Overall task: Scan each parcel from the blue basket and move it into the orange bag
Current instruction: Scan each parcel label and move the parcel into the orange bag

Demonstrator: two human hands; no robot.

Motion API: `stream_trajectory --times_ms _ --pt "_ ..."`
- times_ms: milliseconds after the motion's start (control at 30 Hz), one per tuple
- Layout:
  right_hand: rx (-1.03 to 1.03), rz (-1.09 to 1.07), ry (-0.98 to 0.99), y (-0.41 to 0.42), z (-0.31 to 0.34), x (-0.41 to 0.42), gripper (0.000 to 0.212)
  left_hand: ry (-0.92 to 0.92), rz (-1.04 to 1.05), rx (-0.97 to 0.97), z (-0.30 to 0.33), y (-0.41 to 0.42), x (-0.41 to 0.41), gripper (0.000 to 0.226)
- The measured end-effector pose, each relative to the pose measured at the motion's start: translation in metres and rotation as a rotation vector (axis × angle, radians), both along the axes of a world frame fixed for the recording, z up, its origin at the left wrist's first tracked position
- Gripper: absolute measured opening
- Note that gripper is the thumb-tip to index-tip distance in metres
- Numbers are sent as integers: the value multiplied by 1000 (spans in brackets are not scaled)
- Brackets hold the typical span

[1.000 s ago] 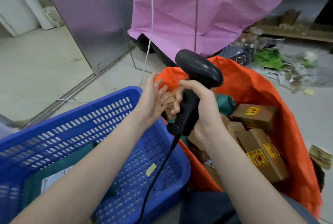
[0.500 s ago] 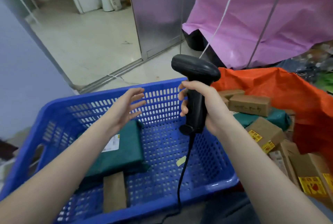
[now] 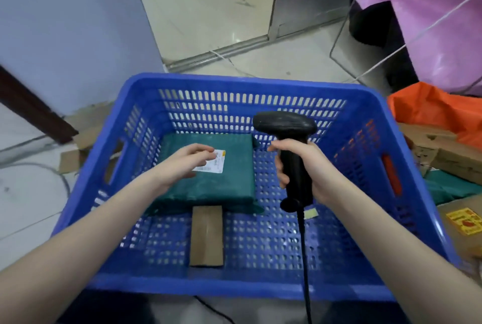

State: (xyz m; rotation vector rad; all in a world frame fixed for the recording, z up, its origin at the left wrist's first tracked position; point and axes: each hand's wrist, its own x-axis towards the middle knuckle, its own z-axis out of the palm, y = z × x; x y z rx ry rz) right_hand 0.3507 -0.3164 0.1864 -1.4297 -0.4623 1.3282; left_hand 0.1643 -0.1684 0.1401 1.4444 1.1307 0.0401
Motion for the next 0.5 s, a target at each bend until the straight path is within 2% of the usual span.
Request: stream_trajectory --times_ms 100,200,367,500 --pt "-52 27 15 15 -20 -12 13 40 23 -7 -25 10 -13 27" --pt "-101 65 18 23 -37 -18 14 159 -4 -6 -49 14 -22 29" --pt "-203 167 77 26 -64 -18 16 323 -200 -28 -99 0 -31 34" --pt "-305 268 114 23 -87 -16 18 355 -392 -56 -126 -8 -30 40"
